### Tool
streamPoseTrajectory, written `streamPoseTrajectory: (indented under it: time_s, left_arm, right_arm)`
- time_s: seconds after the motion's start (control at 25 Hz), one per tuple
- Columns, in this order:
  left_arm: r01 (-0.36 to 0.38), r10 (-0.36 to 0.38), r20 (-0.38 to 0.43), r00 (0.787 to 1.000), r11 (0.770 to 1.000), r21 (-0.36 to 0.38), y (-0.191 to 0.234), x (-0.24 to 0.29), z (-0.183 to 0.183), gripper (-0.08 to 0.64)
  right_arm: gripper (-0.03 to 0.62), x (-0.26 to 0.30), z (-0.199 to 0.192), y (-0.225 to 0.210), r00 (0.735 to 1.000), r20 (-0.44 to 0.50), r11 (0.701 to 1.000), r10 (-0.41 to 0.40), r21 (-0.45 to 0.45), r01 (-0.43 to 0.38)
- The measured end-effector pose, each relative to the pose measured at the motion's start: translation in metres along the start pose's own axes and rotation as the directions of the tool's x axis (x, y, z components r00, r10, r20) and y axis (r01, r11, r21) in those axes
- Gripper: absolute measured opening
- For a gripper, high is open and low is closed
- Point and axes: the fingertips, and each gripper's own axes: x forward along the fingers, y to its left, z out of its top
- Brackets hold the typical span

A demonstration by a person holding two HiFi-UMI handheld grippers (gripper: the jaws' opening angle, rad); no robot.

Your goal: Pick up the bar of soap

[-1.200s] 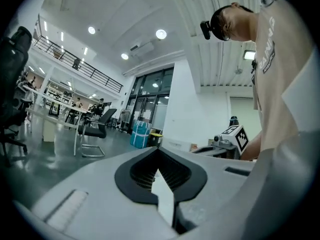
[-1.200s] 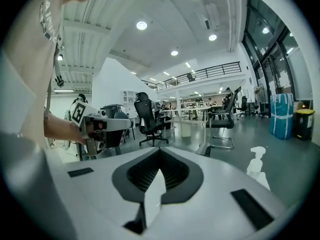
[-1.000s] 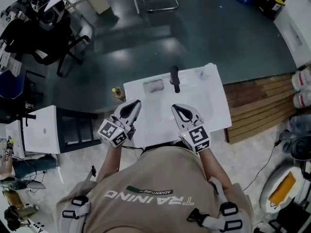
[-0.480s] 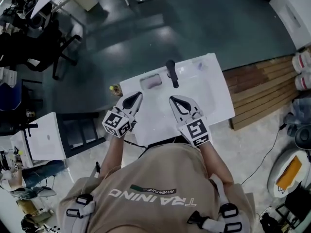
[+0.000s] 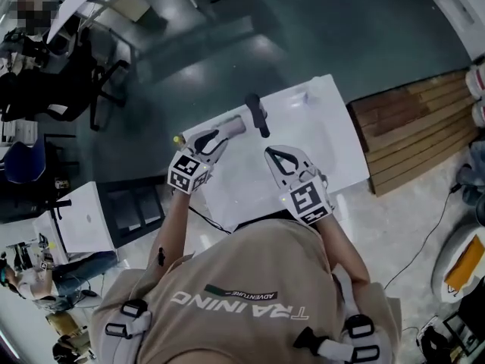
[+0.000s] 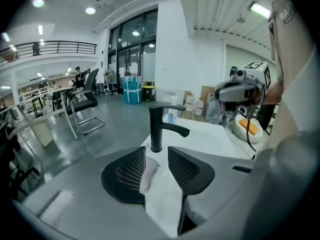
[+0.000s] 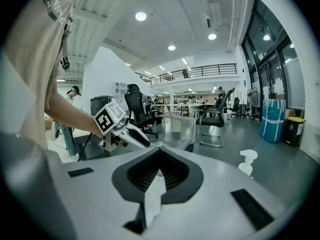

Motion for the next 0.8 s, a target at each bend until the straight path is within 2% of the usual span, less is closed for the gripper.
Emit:
streamPoseTrajectory:
  time_s: [0.16, 0.24, 0.36, 0.44, 0.8]
  left_arm:
    - [0.034, -0.032, -0.106, 0.994, 0.999, 0.019, 0.008, 0.026, -0.019, 0.153]
    - [0.051, -0.043, -0.176, 0.983, 0.998, 0.045, 0.013, 0.037, -0.032, 0.156]
    - [0.084, -0.041, -0.311, 0.949, 0.989, 0.125, 0.021, 0.052, -0.053, 0.158]
    - [0.111, -0.043, -0.374, 0.926, 0.98, 0.164, 0.024, 0.06, -0.062, 0.158]
    - [0.223, -0.084, -0.52, 0.85, 0.952, 0.209, 0.024, 0.089, -0.09, 0.158]
  right_arm:
    - [-0.003, -0.001, 0.0, -0.017, 1.0, 0.02, 0.999, -0.018, 0.035, 0.017]
    - [-0.003, 0.0, -0.001, -0.022, 1.0, 0.022, 0.999, -0.009, 0.036, 0.009]
    - [-0.003, 0.006, -0.004, -0.026, 1.0, 0.017, 0.999, 0.015, 0.049, -0.016]
    - [-0.003, 0.01, -0.006, -0.029, 1.0, 0.01, 0.998, 0.03, 0.055, -0.03]
    - [-0.003, 0.029, -0.013, -0.035, 0.996, -0.008, 0.994, 0.085, 0.068, -0.084]
